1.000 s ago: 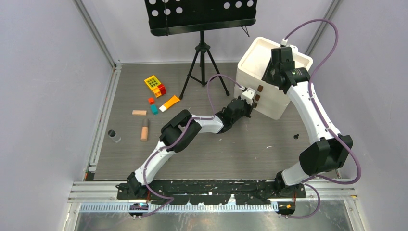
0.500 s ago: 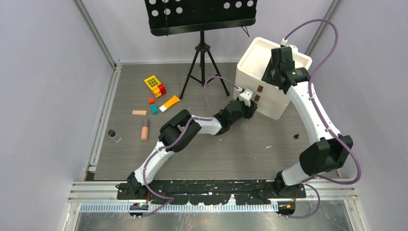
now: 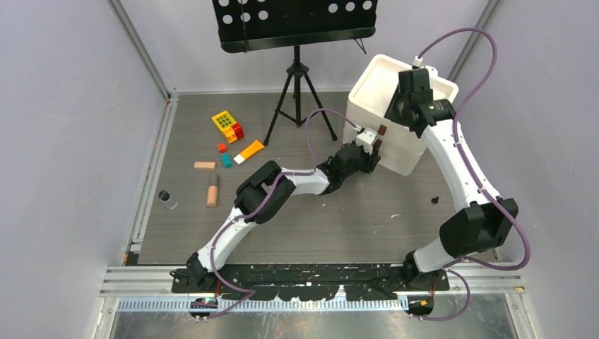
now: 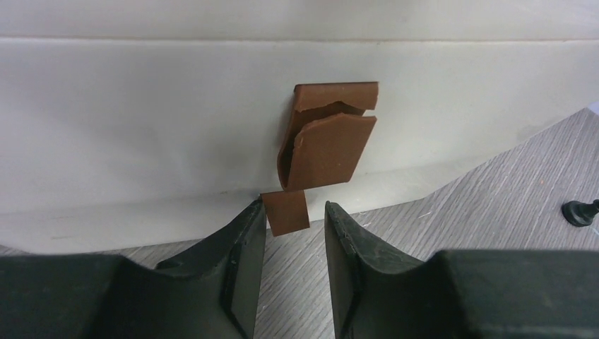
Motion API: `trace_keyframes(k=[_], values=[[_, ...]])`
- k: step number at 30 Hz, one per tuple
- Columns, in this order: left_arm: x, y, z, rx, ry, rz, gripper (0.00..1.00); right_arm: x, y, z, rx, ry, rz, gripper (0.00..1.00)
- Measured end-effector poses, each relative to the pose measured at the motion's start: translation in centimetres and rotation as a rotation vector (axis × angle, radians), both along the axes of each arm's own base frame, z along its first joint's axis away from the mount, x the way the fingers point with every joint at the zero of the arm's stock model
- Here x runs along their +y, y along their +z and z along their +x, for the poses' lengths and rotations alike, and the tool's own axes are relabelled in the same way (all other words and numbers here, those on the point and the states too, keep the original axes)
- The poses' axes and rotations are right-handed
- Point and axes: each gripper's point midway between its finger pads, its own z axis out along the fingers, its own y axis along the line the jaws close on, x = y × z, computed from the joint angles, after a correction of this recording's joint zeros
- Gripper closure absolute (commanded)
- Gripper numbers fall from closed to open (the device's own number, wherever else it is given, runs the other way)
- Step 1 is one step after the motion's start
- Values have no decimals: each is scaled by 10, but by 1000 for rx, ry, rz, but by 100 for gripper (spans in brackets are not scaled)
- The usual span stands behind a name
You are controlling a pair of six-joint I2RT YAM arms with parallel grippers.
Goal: Organize the makeup
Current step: Open the drawer in the storage box.
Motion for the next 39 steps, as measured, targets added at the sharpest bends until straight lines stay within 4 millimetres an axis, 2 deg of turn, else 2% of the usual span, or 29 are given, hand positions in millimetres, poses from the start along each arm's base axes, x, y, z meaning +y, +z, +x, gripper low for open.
trace_keyframes(k=[8,12,15,16,27,39], values=[[-1,-10,2,26,5,36,63,0,0,0,2,0,0,58],[-3,-17,1,33,4,41,79,0,0,0,2,0,0,58],[-3,-19,2,34,5,42,98,0,0,0,2,0,0,58],[-4,-19,2,36,6,38,100,0,0,0,2,0,0,58],[2,-18,-1,12,9,13,100,0,-1,-1,5,0,-1,58],[48,-18,-53,56,-78,61,100,3,-1,-2,8,8,-3,58]])
